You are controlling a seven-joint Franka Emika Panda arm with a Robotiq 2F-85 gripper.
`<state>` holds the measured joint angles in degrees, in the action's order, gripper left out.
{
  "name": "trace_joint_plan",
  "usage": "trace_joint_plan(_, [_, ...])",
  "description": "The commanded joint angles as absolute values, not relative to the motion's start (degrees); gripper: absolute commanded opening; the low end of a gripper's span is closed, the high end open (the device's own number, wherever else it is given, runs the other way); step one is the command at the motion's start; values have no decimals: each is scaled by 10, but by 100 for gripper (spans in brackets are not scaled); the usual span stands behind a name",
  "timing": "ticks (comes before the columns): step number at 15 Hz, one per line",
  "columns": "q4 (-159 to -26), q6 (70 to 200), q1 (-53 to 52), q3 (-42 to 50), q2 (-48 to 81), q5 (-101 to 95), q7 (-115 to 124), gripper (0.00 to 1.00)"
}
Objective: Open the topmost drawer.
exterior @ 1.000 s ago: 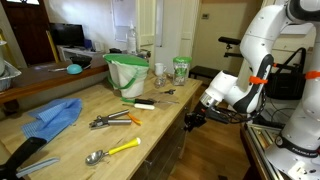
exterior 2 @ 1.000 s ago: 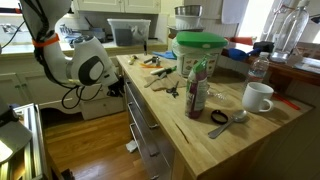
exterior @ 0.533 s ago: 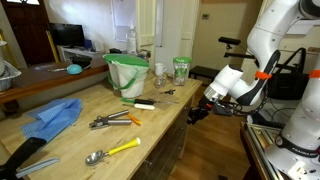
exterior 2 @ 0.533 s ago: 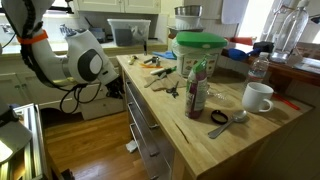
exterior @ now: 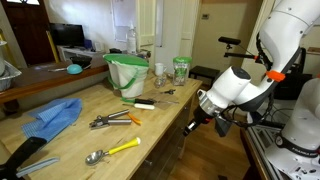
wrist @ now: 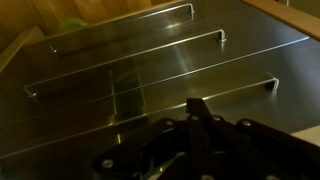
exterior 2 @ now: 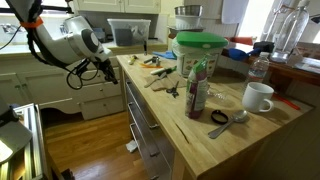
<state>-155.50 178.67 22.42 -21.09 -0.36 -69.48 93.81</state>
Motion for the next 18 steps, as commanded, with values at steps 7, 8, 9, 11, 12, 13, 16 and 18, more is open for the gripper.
trace_joint_plan(7, [-1486, 1672, 202, -239, 8, -867, 1047, 0])
trace_joint_plan(8, [-1484, 1678, 202, -239, 16, -886, 1066, 0])
trace_joint_plan(9, [-1482, 1679, 202, -239, 21, -908, 1087, 0])
trace_joint_plan(11, [-1471, 1678, 202, -237, 32, -969, 1148, 0])
trace_joint_plan(12, [-1466, 1675, 202, -236, 41, -994, 1174, 0])
trace_joint_plan(13, [-1457, 1676, 204, -235, 49, -1026, 1209, 0])
trace_joint_plan(16, [-1432, 1679, 207, -234, 84, -1113, 1297, 0])
trace_joint_plan(18, [-1414, 1667, 210, -237, 114, -1176, 1350, 0])
